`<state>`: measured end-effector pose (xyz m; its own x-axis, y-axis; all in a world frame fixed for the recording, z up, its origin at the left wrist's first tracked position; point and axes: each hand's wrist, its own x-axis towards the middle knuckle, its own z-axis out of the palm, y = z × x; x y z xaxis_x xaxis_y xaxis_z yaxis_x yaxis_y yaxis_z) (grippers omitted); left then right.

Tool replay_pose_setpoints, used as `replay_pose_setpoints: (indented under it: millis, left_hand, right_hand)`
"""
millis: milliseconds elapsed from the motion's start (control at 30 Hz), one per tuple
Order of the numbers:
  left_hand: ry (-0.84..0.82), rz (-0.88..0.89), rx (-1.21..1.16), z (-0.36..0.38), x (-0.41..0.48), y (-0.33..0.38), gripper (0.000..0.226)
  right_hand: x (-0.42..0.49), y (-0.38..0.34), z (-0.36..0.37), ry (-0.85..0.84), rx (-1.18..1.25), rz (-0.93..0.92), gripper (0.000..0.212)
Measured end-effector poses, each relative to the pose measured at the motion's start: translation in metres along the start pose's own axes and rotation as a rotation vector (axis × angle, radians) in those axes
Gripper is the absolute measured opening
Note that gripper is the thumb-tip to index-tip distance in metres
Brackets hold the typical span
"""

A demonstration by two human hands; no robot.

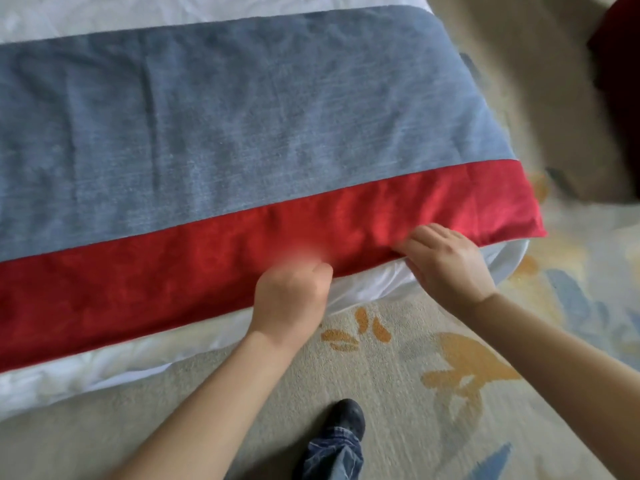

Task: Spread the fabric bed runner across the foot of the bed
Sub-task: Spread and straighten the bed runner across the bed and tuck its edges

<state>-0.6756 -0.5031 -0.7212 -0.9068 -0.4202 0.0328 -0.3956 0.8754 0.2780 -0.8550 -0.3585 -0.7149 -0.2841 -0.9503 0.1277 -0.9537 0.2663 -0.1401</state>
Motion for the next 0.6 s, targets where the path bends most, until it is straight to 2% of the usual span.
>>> replay_pose_setpoints:
  millis: [133,267,467,600]
  left_hand:
    - [-0.084,-0.036,0.012,0.000,0.000,0.009,0.023]
    - [-0.148,-0.051,0.027,-0.003,0.014,0.023,0.022]
    - [-0.210,0.043,0.006,-0.006,0.053,0.073,0.034]
    - [-0.231,0.025,0.028,0.000,0.061,0.088,0.043]
  right_hand:
    - [0.001,0.014,-0.004,-0.085,0.034,-0.183,0.023]
    - [0.003,0.033,-0.010,-0.137,0.024,-0.260,0.019]
    - [-0.019,0.096,-0.036,-0.123,-0.067,-0.136,0.017]
    - [-0.026,0.111,-0.045,-0.225,-0.095,-0.094,0.033]
